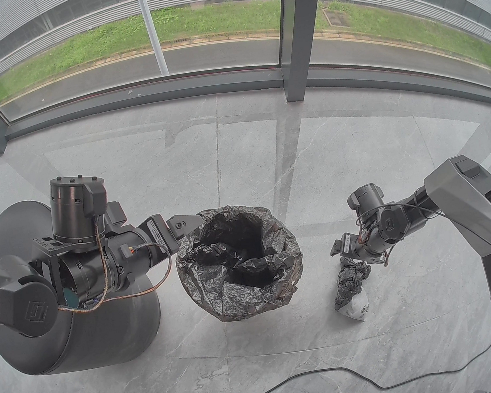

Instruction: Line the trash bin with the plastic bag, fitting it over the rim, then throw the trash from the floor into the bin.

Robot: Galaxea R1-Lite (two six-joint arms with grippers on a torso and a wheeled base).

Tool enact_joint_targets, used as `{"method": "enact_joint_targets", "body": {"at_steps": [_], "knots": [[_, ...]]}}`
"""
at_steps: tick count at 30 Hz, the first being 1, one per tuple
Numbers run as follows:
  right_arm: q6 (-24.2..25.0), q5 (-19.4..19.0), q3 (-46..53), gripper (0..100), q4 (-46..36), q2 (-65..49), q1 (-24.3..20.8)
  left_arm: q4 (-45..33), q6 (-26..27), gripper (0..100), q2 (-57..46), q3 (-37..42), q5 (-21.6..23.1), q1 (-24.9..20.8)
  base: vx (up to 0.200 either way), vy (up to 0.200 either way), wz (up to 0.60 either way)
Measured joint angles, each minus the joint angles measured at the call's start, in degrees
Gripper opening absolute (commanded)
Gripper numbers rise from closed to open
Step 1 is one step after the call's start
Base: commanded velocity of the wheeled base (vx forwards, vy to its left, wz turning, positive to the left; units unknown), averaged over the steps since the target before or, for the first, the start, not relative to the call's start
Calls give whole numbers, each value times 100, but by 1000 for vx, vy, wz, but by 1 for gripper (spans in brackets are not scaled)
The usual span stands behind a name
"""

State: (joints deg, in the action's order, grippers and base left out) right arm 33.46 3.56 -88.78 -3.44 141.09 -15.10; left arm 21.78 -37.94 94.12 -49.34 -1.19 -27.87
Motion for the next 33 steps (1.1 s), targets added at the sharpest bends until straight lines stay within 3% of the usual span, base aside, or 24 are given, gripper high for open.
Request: {"method": "enact_joint_targets", "body": {"at_steps": [7,14,26,33], "knots": [[-5,-193,-912,100,-1079,406,37,13,-2,100,66,-5,0,59,0,0,0],[15,-288,-1083,100,-1914,488,39,145,-7,100,91,17,0,98,0,0,0],[-51,-291,-1603,100,-2380,695,118,169,-18,100,107,55,0,106,0,0,0],[-372,-556,-2254,100,-3450,942,166,172,-13,100,144,57,0,139,0,0,0]]}}
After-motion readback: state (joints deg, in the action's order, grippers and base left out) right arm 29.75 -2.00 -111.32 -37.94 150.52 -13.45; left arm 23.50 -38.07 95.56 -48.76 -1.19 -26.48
